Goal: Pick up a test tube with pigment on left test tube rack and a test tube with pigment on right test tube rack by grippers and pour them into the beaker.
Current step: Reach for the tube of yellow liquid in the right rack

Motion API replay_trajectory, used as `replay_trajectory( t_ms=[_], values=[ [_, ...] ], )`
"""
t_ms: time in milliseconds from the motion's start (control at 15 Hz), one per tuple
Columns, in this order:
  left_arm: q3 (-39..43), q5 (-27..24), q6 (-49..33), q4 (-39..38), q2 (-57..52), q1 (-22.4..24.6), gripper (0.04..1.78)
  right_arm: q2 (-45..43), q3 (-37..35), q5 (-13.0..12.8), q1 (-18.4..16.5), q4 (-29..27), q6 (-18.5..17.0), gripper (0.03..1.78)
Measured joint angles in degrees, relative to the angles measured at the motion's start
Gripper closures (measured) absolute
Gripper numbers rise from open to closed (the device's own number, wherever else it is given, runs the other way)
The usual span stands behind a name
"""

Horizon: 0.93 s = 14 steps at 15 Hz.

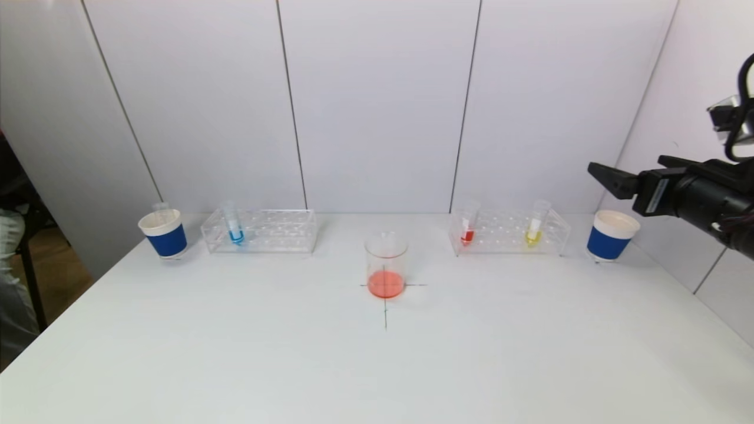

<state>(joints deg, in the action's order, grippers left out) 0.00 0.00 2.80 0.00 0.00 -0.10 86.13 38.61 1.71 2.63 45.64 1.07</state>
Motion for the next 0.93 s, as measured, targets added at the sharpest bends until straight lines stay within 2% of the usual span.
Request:
replay_trajectory(
  t_ms=[467, 933],
  values=[
    [0.0, -0.02, -0.02, 0.0, 0.0, 0.0, 0.06, 20.91, -0.4, -1.93, 0.69, 20.83, -0.11, 0.04],
    [0.0, -0.02, 0.0, 0.0, 0.0, 0.0, 0.06, 35.65, 1.52, -4.92, 0.87, 31.87, -0.15, 0.04]
  ],
)
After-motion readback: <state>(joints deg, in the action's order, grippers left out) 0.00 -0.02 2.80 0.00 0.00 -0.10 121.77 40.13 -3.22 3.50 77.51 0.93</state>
